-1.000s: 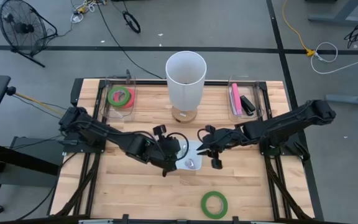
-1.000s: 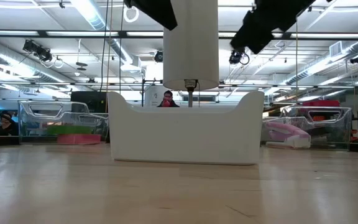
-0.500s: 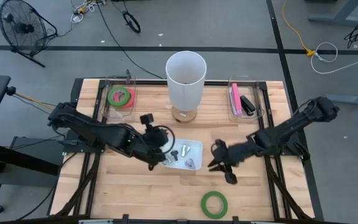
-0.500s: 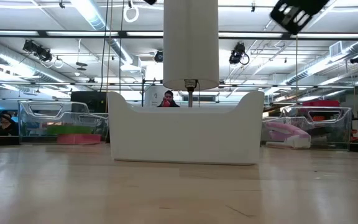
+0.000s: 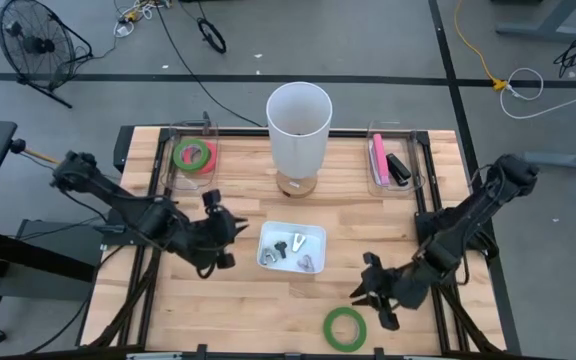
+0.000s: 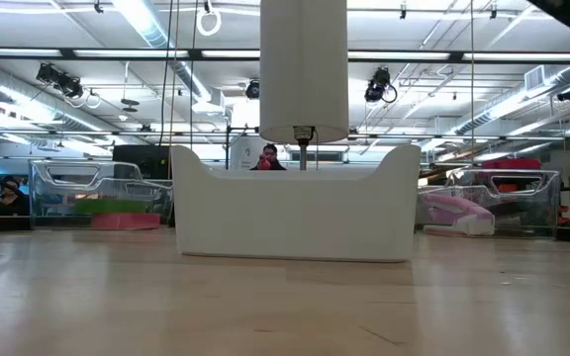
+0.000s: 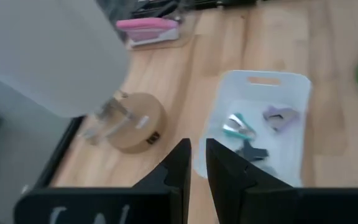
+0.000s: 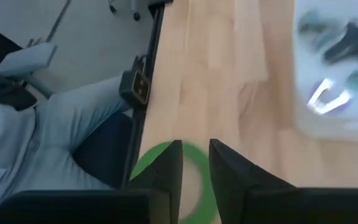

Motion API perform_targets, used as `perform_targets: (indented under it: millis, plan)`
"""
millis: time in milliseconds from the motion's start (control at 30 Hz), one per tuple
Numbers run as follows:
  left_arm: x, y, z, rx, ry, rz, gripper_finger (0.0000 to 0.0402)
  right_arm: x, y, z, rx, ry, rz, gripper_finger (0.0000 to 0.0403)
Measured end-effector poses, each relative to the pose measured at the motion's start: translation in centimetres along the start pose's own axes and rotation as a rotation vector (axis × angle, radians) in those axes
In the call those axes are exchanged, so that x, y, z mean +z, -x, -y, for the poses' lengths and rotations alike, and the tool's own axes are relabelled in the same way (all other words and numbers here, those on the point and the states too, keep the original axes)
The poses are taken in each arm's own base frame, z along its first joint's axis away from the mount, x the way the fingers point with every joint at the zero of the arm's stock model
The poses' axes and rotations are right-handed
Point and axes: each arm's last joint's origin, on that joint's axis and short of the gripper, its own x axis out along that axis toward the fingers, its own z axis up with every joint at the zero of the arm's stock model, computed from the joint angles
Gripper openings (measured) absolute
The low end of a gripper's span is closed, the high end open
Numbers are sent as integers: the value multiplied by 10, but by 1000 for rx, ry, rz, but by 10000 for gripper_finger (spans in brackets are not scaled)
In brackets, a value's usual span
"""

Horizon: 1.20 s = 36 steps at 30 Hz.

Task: Pick and place Stapler, Stapler remover, tape
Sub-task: Put the green tape into the left transparent bin

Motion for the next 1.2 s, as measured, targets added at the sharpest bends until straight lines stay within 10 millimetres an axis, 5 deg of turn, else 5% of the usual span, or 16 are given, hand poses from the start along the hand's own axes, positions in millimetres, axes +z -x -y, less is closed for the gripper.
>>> perform_targets:
  millis: [200, 500, 967, 1200]
  plan:
    - [-20, -9, 11, -25, 0, 26, 53, -20, -26, -9, 41, -156, -163, 81]
    - [-14, -11, 15, -50, 63, 89, 53, -43, -52, -12, 22, -316, -338, 91]
    - [-14, -11, 15, -48, 62, 88, 53, -71, -91, -8, -60, -341, -438, 229]
    - [-14, -11, 15, -48, 62, 88, 53, -71, -92, -8, -64, -345, -432, 252]
